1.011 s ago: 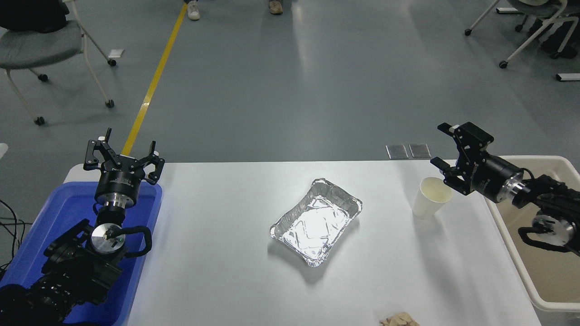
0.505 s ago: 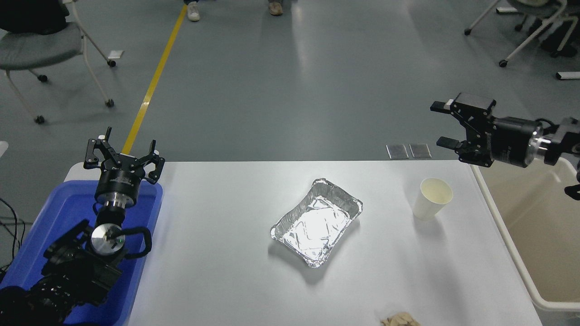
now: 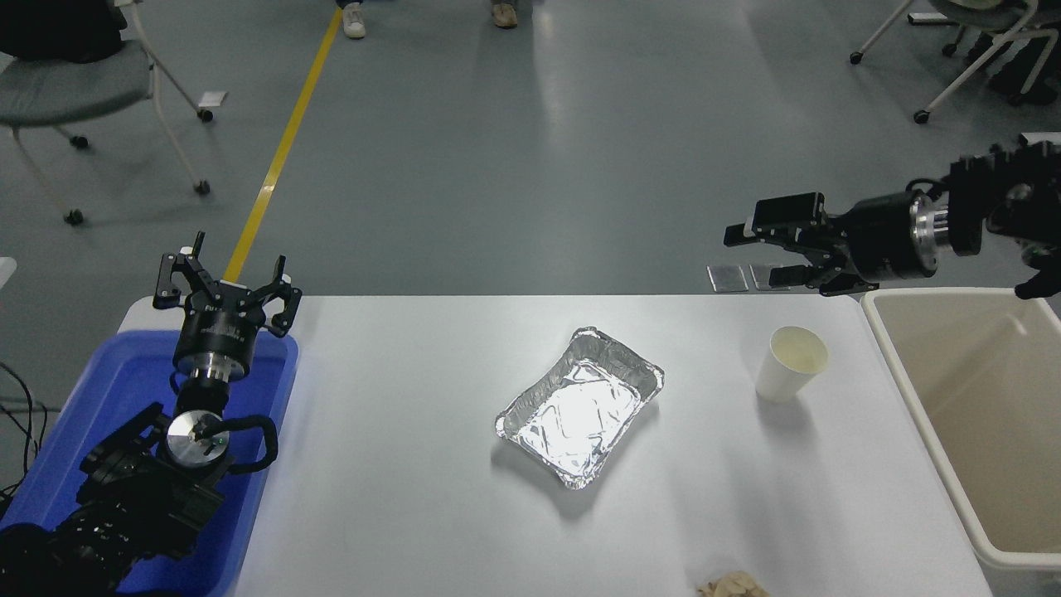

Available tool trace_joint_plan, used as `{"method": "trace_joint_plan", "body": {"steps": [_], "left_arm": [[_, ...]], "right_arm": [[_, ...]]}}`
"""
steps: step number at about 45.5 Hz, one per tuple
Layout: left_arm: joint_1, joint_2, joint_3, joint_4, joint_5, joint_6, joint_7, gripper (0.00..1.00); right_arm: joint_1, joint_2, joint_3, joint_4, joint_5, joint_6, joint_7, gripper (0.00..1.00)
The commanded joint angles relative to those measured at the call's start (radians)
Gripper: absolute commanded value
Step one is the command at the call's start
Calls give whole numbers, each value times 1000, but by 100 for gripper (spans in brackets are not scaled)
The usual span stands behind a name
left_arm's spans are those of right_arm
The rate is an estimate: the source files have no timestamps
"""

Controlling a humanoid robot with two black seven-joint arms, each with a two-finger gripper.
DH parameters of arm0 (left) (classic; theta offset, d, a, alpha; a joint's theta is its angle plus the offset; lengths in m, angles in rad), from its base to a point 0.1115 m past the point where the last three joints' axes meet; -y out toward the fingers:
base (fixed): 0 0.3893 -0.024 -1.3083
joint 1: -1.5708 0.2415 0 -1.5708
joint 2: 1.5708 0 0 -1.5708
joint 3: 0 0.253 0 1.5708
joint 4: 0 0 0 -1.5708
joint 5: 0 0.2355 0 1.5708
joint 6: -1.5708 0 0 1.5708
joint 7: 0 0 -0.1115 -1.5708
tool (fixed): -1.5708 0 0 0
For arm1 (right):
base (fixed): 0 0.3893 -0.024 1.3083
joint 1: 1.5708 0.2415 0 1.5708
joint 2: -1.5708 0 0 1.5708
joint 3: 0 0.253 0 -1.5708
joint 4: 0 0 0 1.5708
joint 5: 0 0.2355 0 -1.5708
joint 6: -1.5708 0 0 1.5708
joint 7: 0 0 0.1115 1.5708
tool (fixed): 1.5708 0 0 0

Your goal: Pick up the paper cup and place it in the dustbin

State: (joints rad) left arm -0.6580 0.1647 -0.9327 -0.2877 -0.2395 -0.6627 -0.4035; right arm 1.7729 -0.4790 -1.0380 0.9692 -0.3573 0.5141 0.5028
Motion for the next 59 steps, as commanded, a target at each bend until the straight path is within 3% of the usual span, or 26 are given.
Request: {"method": "trace_joint_plan", "body": {"steps": [1, 15, 36, 53, 59], "left_arm": [[0, -1, 0, -1, 0, 0, 0, 99], [0, 1, 0, -1, 0, 0, 0, 99], [0, 1, 0, -1, 0, 0, 0, 99], [0, 1, 0, -1, 2, -2, 0, 99], [0, -1, 0, -1, 0, 0, 0, 99]], "right_arm": [[86, 74, -91, 0, -78, -58, -141, 100], [138, 82, -91, 17, -207, -25, -289, 100], [200, 100, -134, 37, -229, 127, -291, 100], [120, 76, -111, 19, -215, 90, -291, 100], [51, 76, -119, 17, -123, -29, -293, 100]]}}
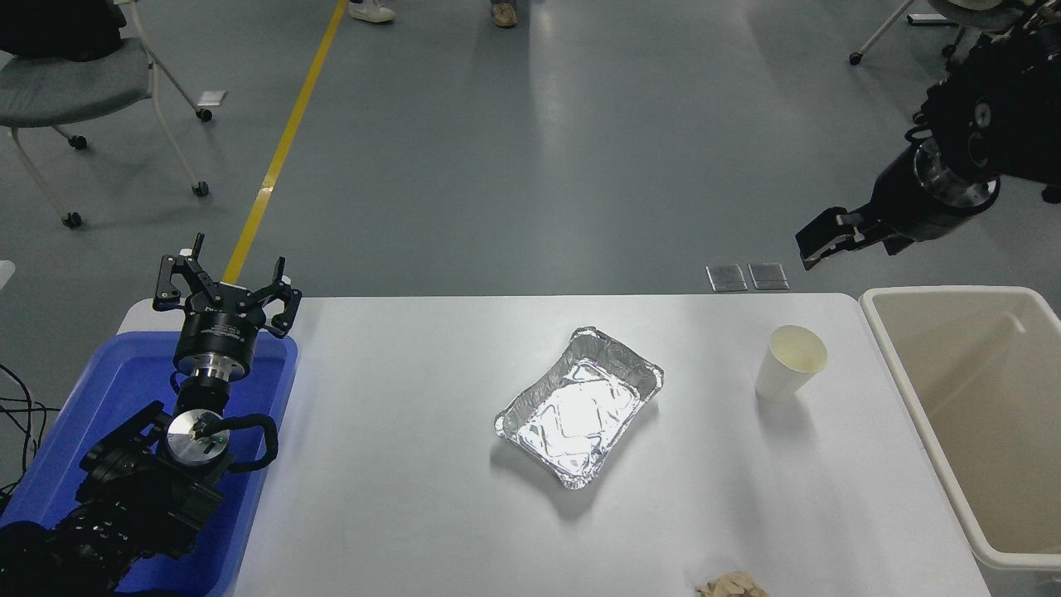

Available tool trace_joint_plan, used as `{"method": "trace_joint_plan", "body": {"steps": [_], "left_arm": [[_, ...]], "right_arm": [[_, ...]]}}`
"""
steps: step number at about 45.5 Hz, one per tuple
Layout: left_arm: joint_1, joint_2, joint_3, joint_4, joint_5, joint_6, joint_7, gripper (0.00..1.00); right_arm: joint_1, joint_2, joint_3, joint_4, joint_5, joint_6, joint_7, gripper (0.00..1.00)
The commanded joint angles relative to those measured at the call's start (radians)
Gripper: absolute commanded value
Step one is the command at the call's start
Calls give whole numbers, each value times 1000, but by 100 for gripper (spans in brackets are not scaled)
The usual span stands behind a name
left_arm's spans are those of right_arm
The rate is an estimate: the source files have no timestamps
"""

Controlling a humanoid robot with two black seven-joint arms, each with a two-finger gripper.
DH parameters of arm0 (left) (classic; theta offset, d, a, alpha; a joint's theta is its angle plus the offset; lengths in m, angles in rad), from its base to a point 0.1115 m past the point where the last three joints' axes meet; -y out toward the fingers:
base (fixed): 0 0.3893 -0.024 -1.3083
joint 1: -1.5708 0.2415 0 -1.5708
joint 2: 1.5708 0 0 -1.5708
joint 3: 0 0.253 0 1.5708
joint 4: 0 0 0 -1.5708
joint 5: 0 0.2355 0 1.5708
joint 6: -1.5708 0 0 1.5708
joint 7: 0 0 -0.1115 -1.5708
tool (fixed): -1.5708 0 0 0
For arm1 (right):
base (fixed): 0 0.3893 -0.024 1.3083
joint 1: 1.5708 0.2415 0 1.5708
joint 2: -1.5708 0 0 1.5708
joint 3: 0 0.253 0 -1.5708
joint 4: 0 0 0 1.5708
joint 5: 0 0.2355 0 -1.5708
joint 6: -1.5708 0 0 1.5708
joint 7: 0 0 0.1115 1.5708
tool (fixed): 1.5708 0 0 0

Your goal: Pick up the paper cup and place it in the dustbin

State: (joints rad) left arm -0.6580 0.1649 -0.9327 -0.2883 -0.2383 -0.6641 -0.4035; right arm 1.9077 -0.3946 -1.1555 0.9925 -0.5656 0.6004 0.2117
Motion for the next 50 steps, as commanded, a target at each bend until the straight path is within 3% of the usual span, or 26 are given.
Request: {"method": "trace_joint_plan", "body": {"steps": [1, 20, 27, 50], "left_arm": [[0, -1, 0, 0, 1, 0, 0, 99], [0, 1, 0, 0, 1, 0, 0, 99], [0, -1, 0, 0, 1, 0, 0, 99], [0, 1, 0, 0, 1, 0, 0, 99]], "right_arm": [[-96, -7, -3, -6, 99, -146, -2, 100], [-289, -1, 51, -21, 113, -373, -8, 97], [-381, 19, 54, -103, 115, -390, -26, 97], [-547, 22, 120, -221, 128, -476, -28, 97]]}}
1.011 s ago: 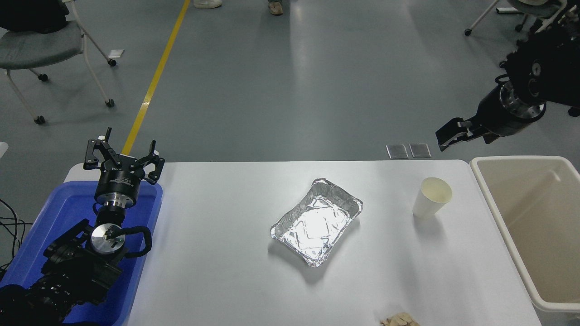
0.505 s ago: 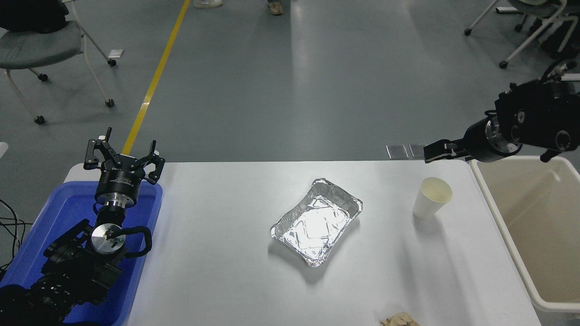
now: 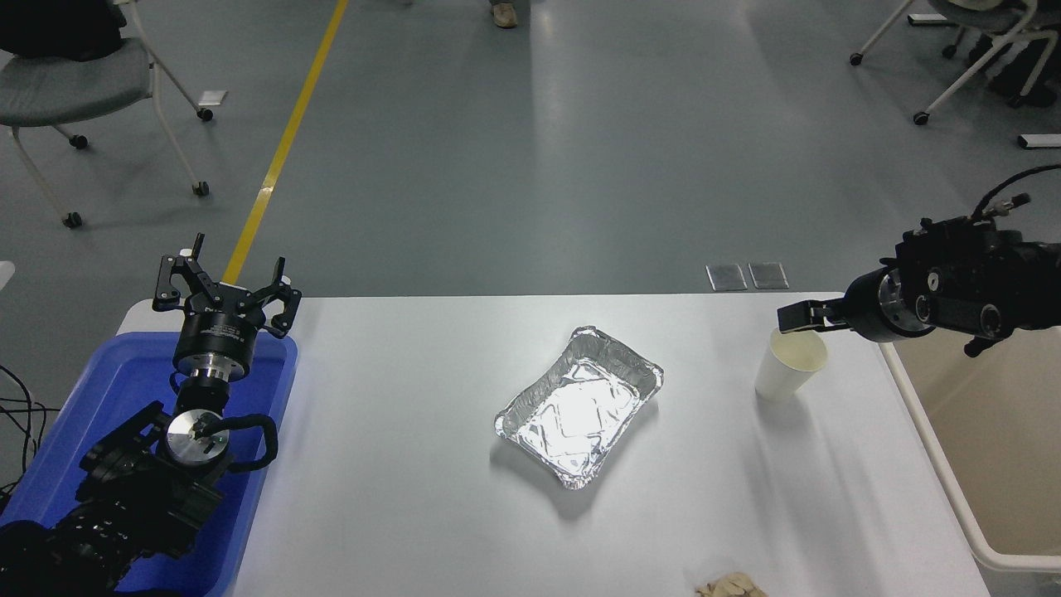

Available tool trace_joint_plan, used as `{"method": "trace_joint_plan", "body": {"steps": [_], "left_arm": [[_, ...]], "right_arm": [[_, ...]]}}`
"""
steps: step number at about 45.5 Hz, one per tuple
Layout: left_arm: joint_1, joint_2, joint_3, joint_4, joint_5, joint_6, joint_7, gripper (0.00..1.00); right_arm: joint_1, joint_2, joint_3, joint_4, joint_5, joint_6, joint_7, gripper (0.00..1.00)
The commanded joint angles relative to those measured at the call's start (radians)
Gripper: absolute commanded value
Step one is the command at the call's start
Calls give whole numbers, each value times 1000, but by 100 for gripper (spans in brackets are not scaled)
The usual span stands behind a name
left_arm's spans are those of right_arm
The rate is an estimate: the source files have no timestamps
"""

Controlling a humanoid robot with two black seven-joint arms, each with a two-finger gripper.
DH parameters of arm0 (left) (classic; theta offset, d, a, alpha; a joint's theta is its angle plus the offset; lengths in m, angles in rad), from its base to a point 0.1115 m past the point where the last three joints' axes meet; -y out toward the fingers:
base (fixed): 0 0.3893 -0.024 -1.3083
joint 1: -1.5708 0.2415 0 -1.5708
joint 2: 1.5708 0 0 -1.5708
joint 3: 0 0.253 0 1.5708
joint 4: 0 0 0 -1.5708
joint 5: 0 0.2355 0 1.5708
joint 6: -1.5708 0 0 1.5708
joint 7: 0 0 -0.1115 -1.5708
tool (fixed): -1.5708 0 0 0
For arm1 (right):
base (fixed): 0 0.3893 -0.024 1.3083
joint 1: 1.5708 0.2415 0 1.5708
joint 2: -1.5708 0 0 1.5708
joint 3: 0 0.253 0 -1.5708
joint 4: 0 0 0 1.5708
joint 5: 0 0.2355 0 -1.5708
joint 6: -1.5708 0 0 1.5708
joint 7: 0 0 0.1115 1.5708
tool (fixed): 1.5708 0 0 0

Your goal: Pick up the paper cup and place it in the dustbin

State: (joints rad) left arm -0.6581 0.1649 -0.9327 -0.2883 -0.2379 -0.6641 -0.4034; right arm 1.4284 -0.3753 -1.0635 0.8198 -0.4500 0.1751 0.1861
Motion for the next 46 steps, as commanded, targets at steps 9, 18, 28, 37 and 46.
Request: {"method": "trace_joint_plan", "body": {"steps": [9, 18, 28, 37, 46], "left_arm": [[0, -1, 0, 0, 0, 0, 0, 99], [0, 1, 0, 0, 0, 0, 0, 99], [0, 1, 0, 0, 0, 0, 0, 99], [0, 1, 0, 0, 0, 0, 0, 99], [0, 1, 0, 0, 0, 0, 0, 99]], "right_arm": [[-111, 1, 57, -76, 16, -126, -20, 96], [-144, 3, 83, -90, 16, -140, -40, 94], [-195, 13, 102, -126, 17, -149, -40, 94], [-210, 13, 132, -128, 16, -151, -40, 88], [-218, 15, 142, -126, 17, -152, -59, 77]]}}
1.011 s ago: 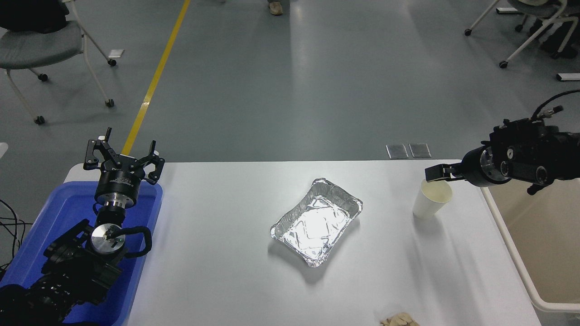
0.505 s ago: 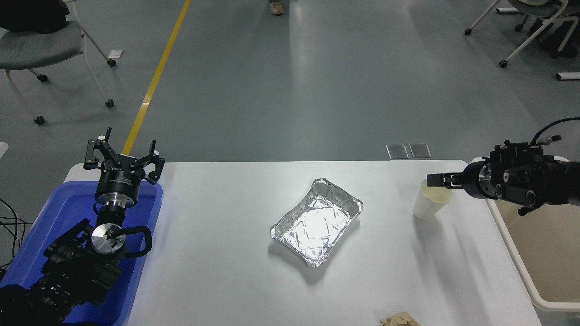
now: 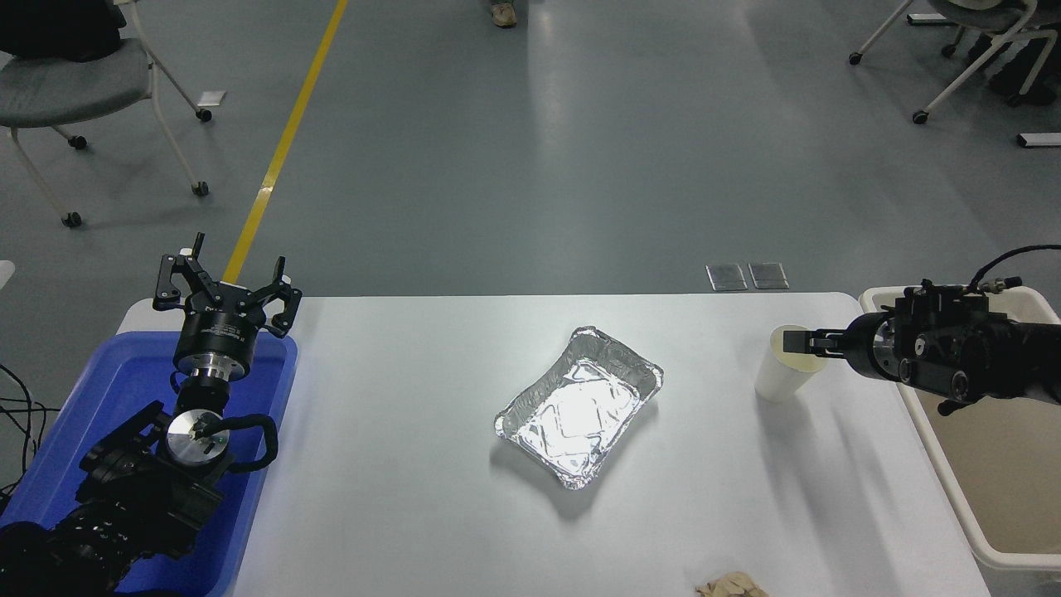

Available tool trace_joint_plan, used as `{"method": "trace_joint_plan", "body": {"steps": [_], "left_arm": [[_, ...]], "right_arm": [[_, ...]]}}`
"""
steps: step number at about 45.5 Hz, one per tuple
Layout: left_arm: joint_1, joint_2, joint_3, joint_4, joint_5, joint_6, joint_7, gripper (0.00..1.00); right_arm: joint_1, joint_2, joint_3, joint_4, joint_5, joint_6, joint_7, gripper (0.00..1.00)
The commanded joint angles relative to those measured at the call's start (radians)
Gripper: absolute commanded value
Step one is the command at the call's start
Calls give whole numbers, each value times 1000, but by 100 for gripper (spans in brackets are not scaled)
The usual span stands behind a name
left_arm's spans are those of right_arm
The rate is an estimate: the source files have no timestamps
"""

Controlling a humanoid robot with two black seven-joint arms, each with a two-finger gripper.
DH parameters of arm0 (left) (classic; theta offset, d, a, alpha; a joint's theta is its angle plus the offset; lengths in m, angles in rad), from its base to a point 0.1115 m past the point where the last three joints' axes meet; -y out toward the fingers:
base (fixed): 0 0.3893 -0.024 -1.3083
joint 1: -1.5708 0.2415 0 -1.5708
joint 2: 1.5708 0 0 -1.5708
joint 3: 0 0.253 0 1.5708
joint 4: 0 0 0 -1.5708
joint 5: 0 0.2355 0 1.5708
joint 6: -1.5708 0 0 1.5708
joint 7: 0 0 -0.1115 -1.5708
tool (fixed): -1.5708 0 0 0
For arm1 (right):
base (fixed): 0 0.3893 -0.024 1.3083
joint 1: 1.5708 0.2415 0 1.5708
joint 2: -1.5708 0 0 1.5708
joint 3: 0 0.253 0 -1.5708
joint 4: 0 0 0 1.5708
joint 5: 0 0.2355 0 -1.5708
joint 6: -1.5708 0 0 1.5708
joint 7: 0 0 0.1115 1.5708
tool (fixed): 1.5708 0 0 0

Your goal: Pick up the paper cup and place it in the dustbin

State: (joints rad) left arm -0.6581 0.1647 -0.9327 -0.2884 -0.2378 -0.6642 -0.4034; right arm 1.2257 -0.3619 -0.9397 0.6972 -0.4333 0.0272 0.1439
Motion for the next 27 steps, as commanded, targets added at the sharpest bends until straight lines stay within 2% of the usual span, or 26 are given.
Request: {"method": "trace_joint_plan", "body": {"steps": [1, 4, 13, 18, 27], "left_arm": [[0, 1, 0, 0, 0, 0, 0, 99], [0, -1, 0, 0, -1, 0, 0, 99], [0, 1, 0, 0, 0, 0, 0, 99], [0, 1, 0, 0, 0, 0, 0, 99], [0, -1, 0, 0, 0, 0, 0, 99]], "right_arm": [[-17, 3, 18, -4, 1, -4, -23, 73], [-17, 3, 18, -2, 1, -4, -36, 61], [-20, 1, 15, 4, 1, -3, -49, 35], [-25, 1, 15, 12, 2, 2, -49, 23], [-28, 1, 16, 24, 2, 11, -47, 8]]}}
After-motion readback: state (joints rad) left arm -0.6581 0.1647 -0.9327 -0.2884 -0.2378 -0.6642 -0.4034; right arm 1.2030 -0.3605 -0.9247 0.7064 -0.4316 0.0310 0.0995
